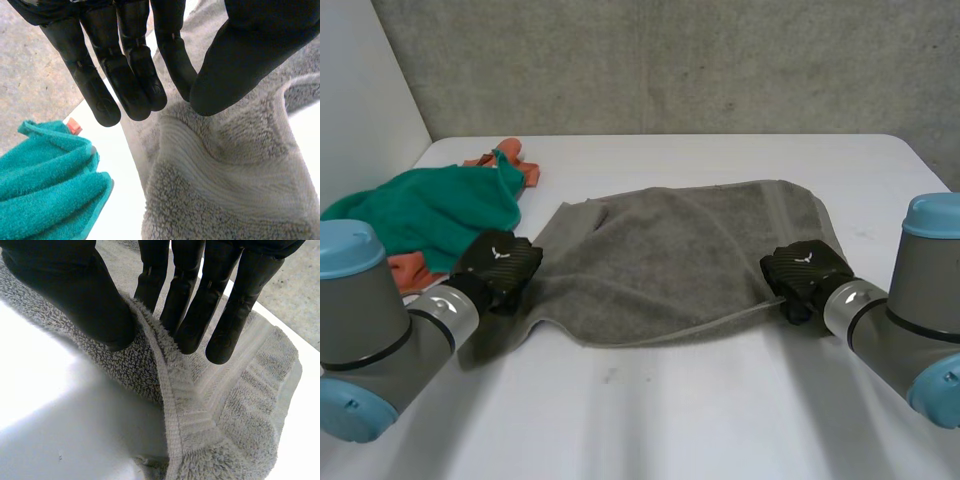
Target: Fold the laundry.
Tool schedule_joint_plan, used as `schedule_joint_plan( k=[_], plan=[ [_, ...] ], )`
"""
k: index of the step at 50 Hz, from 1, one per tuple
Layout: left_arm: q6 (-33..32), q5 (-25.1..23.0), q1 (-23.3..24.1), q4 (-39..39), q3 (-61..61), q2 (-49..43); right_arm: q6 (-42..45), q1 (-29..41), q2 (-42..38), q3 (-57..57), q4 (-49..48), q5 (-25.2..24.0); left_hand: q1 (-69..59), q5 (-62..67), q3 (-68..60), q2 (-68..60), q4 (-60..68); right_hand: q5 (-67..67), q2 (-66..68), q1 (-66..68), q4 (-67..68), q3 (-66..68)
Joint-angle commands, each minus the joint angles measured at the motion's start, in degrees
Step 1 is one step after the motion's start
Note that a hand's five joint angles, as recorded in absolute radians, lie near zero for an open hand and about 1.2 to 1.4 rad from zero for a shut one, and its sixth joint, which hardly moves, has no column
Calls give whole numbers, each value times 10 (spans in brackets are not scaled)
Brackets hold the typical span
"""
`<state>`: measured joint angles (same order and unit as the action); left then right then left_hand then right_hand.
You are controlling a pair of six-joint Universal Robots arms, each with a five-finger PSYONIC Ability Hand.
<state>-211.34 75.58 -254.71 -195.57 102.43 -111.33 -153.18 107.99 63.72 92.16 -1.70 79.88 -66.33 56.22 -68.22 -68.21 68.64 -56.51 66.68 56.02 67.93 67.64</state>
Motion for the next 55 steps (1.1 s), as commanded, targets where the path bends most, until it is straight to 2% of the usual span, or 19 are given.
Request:
schedule_joint_plan(
  k=[1,11,19,25,27,34,36,37,39,49,55],
  plan=[
    [9,-9,8,18,20,10,-1,-1,27,2,13,-3,172,-171,191,191,-195,-135,133,240,121,124],
    [11,-21,7,27,30,5,0,2,25,8,9,-3,179,-178,198,198,-202,-135,133,240,121,124],
    [10,-20,8,24,7,-35,1,6,21,12,6,-2,184,-183,203,203,-207,-135,133,240,121,124],
    [9,-17,4,15,-17,-61,1,5,21,14,6,-2,-2,3,17,17,-21,-135,133,240,121,124],
    [9,-17,5,11,-24,-65,1,4,21,14,7,-3,-116,117,-97,-97,93,-135,133,240,121,124],
    [9,-19,11,10,-21,-58,-7,-1,24,14,13,-3,-137,138,-118,-118,114,-134,132,239,120,123],
    [10,-19,11,10,-18,-55,-9,-1,25,14,14,1,-137,138,-118,-118,114,89,-90,16,-103,-100],
    [11,-19,12,10,-17,-53,-12,-1,26,17,16,2,-137,138,-118,-118,114,330,-331,-225,-344,-341],
    [12,-19,14,13,-14,-42,-15,-1,26,21,17,4,-137,138,-118,-118,114,461,-463,-356,-475,-473],
    [41,-18,12,17,-16,-20,-97,-86,87,92,13,-2,-137,138,-118,-118,114,463,-465,-358,-478,-475],
    [42,-18,8,17,-21,-19,-107,-125,103,136,3,-23,-137,138,-118,-118,114,448,-450,-343,-462,-460]
  ],
)
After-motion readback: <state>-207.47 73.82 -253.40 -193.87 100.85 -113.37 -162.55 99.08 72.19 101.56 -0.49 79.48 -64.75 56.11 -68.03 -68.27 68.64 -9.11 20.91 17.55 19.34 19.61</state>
